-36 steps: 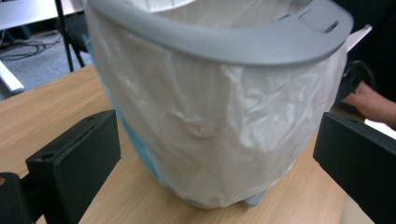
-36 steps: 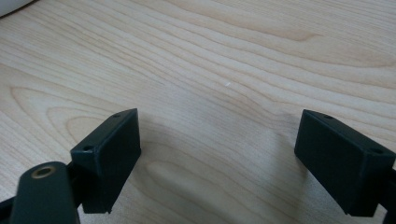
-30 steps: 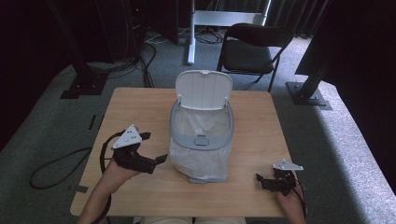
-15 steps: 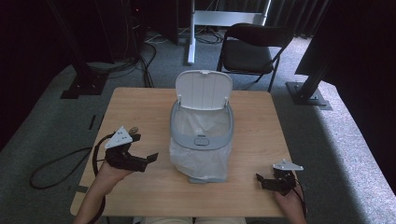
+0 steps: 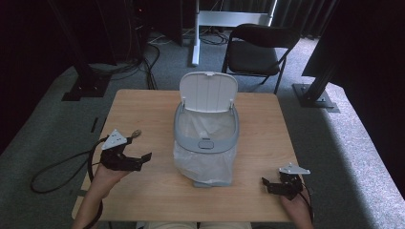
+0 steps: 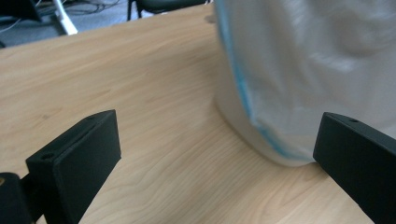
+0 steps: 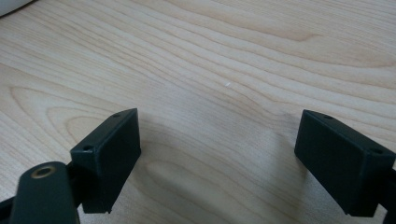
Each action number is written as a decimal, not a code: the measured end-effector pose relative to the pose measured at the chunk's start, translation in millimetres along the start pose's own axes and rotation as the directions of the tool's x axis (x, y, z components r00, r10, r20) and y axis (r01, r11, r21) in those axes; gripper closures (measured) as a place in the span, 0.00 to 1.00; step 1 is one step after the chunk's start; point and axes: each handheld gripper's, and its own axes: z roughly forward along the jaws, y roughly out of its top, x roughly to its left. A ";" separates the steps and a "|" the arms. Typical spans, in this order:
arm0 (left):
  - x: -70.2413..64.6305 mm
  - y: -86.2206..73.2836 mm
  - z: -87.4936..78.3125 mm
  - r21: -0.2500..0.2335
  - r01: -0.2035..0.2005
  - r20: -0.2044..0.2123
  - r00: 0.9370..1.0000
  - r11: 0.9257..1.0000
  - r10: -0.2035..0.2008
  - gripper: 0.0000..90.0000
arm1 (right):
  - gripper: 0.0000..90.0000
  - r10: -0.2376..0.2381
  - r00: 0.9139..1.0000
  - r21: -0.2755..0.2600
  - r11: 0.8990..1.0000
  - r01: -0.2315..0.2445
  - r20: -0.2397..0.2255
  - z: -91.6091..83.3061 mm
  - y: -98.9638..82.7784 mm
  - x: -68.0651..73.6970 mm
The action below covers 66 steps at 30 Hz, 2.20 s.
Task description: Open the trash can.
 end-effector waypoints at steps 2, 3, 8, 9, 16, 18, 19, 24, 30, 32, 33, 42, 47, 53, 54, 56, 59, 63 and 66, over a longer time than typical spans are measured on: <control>4.7 -4.5 4.1 0.008 0.011 -0.013 1.000 1.000 -0.011 0.01 | 0.15 0.000 1.000 0.000 1.000 0.000 0.000 0.0 0.0 0.0; 7.0 -6.6 6.1 0.015 0.010 -0.021 1.000 1.000 -0.010 0.01 | 0.15 0.000 1.000 0.000 1.000 0.000 0.000 0.0 0.0 0.0; 18.4 -16.5 16.7 0.029 0.038 -0.043 0.998 0.999 -0.036 0.01 | 0.15 0.000 1.000 0.000 1.000 0.000 0.000 0.0 0.0 0.0; 20.4 -18.1 18.4 0.030 0.042 -0.050 0.998 0.999 -0.040 0.01 | 0.15 0.000 1.000 0.000 1.000 0.000 0.000 0.0 0.0 0.0; 40.7 -30.0 26.1 0.039 0.075 -0.080 0.994 0.996 -0.072 0.04 | 0.15 0.000 1.000 0.000 1.000 0.000 0.000 0.0 0.0 0.0; 45.8 -33.0 28.0 0.039 0.089 -0.089 0.992 0.995 -0.085 0.04 | 0.15 0.000 1.000 0.000 1.000 0.000 0.000 0.0 0.0 0.0; 49.0 -34.5 29.1 0.039 0.098 -0.086 0.992 0.994 -0.095 0.04 | 0.15 0.000 1.000 0.000 1.000 0.000 0.000 0.0 0.0 0.0; 65.9 -41.0 37.7 0.056 0.132 -0.124 0.984 0.990 -0.124 0.04 | 0.15 0.000 1.000 0.000 1.000 0.000 0.000 0.0 0.0 0.0; 88.1 -46.6 45.3 0.071 0.172 -0.167 0.973 0.983 -0.158 0.05 | 0.15 0.002 1.000 0.000 1.000 -0.002 0.002 0.0 0.0 -0.1; 94.6 -48.9 48.2 0.083 0.181 -0.185 0.969 0.980 -0.163 0.05 | 0.15 0.003 1.000 0.000 1.000 -0.003 0.003 0.0 0.0 -0.1; 97.5 -50.3 49.6 0.089 0.179 -0.194 0.968 0.980 -0.159 0.05 | 0.15 0.004 1.000 0.000 1.000 -0.004 0.004 0.0 0.0 -0.2; 116.7 -61.3 71.5 0.175 0.195 -0.220 0.963 0.965 -0.155 0.05 | 0.15 0.008 1.000 0.000 1.000 -0.008 0.005 -0.1 -0.1 -0.1; 122.4 -62.3 78.3 0.200 0.185 -0.234 0.963 0.962 -0.136 0.06 | 0.15 0.008 1.000 0.000 1.000 -0.008 0.006 -0.1 -0.1 -0.1; 132.4 -61.0 86.9 0.226 0.193 -0.262 0.956 0.955 -0.131 0.06 | 0.15 0.009 1.000 0.000 1.000 -0.009 0.008 -0.3 -0.3 0.0; 134.2 -60.9 88.3 0.227 0.195 -0.256 0.957 0.954 -0.135 0.06 | 0.15 0.009 1.000 0.000 1.000 -0.009 0.008 -0.3 -0.3 0.0; 136.4 -59.5 90.1 0.225 0.199 -0.265 0.954 0.954 -0.137 0.07 | 0.15 0.009 1.000 0.000 1.000 -0.009 0.008 -0.3 -0.3 0.0; 136.1 -57.7 93.8 0.232 0.188 -0.278 0.953 0.954 -0.120 0.07 | 0.15 0.009 1.000 0.000 1.000 -0.009 0.008 -0.3 -0.3 0.0; 131.6 -58.0 95.4 0.222 0.162 -0.301 0.949 0.961 -0.091 0.16 | 0.15 0.009 1.000 0.000 1.000 -0.009 0.008 -0.3 -0.3 0.0; 129.9 -58.0 95.3 0.215 0.167 -0.310 0.946 0.962 -0.095 0.19 | 0.15 0.009 1.000 0.000 1.000 -0.009 0.008 -0.3 -0.3 0.0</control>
